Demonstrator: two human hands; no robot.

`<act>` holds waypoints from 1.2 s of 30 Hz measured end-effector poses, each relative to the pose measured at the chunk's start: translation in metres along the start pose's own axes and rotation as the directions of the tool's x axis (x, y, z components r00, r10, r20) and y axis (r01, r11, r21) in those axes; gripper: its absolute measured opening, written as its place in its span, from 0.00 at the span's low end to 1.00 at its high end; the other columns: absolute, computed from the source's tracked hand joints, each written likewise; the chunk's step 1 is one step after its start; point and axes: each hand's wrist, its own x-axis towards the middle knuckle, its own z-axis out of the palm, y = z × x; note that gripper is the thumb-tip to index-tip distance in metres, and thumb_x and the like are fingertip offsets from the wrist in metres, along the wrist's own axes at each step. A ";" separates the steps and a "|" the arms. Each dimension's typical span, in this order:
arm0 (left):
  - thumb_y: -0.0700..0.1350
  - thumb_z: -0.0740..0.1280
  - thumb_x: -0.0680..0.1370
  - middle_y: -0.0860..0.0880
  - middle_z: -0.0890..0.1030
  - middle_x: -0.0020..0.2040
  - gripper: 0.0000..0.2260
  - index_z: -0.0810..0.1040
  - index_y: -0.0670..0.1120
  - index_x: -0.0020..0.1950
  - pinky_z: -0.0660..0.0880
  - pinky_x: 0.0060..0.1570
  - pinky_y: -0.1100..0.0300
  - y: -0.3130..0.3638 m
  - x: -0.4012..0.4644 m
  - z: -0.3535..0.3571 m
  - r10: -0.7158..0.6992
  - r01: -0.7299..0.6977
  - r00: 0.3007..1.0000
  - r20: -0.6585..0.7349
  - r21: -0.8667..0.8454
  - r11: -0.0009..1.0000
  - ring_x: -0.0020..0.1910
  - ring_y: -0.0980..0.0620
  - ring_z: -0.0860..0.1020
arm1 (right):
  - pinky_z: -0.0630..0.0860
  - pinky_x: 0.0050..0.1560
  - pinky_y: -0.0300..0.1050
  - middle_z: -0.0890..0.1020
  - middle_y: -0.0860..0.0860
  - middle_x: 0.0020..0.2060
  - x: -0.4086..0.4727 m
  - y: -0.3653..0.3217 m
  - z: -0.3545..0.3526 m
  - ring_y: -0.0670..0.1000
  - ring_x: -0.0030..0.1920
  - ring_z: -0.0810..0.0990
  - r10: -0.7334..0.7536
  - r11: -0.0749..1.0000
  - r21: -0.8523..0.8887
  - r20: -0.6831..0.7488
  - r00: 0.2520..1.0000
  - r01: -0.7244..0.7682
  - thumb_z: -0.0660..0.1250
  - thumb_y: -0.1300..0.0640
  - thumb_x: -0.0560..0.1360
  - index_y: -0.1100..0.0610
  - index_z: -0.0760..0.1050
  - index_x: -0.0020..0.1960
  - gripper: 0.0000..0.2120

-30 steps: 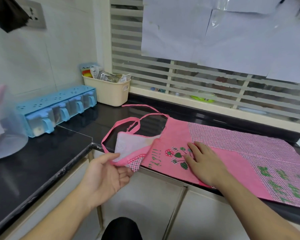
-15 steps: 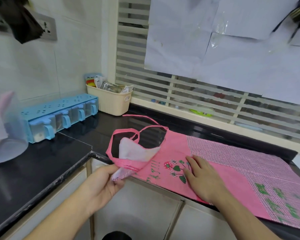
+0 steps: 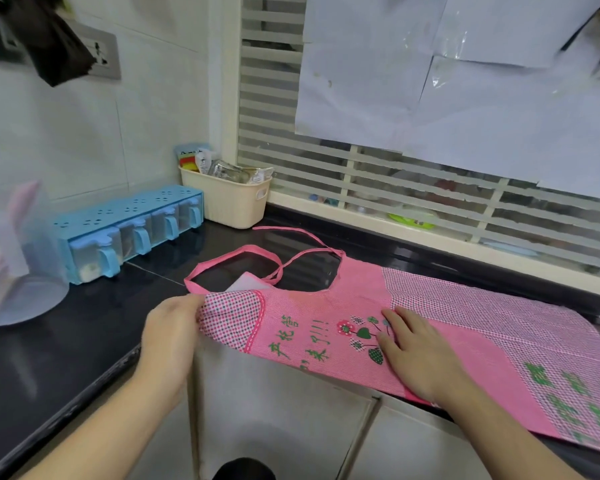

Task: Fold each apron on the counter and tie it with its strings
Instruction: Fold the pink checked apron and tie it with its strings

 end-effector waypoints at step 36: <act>0.46 0.76 0.77 0.48 0.82 0.52 0.11 0.78 0.47 0.55 0.77 0.47 0.50 0.031 0.064 0.052 0.173 -0.246 0.969 0.179 0.583 0.774 0.49 0.48 0.81 | 0.39 0.82 0.58 0.42 0.49 0.85 0.005 -0.003 -0.018 0.58 0.84 0.38 0.122 0.992 -0.008 0.167 0.978 -0.122 0.46 0.30 0.82 0.39 0.41 0.84 0.34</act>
